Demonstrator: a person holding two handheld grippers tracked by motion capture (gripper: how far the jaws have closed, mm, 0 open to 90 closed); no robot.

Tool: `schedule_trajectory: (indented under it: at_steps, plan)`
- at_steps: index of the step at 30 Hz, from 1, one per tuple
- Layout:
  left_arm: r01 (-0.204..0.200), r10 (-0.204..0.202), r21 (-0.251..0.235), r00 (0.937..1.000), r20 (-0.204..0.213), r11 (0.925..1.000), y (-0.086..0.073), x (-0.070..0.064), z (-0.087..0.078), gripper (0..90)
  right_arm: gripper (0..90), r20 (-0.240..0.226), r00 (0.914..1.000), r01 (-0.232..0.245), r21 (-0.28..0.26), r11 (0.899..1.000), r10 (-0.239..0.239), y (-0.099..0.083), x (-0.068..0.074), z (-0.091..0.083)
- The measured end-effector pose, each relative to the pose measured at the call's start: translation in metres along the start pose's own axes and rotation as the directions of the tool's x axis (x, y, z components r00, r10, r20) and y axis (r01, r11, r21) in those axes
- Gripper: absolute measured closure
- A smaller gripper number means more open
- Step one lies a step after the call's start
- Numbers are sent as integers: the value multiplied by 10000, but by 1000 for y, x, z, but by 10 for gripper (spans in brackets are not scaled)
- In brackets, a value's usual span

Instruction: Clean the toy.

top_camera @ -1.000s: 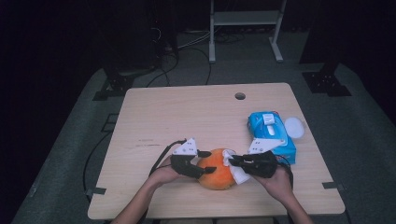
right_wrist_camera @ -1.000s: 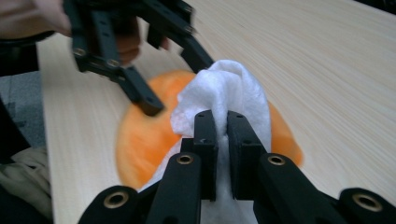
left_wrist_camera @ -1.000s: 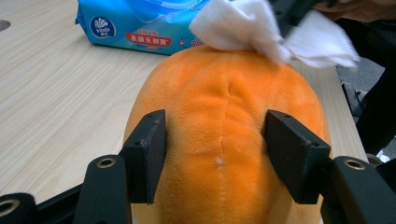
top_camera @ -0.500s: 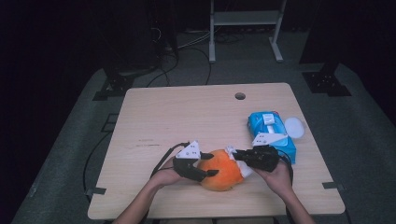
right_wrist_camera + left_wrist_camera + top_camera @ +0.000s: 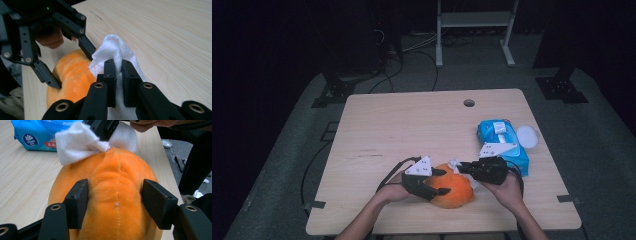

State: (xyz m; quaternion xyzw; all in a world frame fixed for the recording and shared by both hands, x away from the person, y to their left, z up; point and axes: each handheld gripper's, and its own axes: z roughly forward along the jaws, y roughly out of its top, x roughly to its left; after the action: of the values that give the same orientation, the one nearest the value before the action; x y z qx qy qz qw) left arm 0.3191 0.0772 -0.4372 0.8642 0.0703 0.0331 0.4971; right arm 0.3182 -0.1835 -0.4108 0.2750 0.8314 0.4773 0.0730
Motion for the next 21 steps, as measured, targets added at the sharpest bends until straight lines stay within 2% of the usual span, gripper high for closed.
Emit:
schedule_trajectory:
  at_steps: [4, 7, 10, 12, 15, 16, 19, 21]
  plan:
    - [-17, 18, 23, 10000, -60, 10000, 1, 0, 1, 387, 825, 222, 9987, -476, 352, 9982, 468, -12, -13, -5]
    - [3, -3, -1, 10000, -55, 10000, 1, 0, 1, 386, 825, 198, 9975, -693, 447, 9966, 685, -18, -16, -10]
    - [19, -18, 75, 10000, -94, 10000, 2, -1, 2, 382, 825, 76, 9985, -543, 269, 9982, 541, -12, -10, -12]
    - [8, -7, 62, 10000, -98, 10000, 2, -2, 2, 380, 823, -220, 9992, -342, 15, 9994, 342, -4, -4, -10]
    - [20, -19, 62, 9999, -104, 10000, 2, -2, 2, 380, 820, -215, 9998, 41, 170, 9998, -38, 2, 3, -4]
    - [31, -31, 52, 9999, -96, 10000, 2, -2, 2, 380, 821, -221, 9998, 25, 215, 9998, -20, 1, 2, -3]
    - [-60, 61, 71, 9999, -94, 10000, 3, -3, 3, 380, 821, -34, 9994, -332, 440, 9985, 333, -7, -8, -6]
    - [-126, 127, 104, 9999, -54, 9999, 4, -4, 4, 379, 821, -134, 9978, -647, 440, 9969, 654, -13, -13, -9]
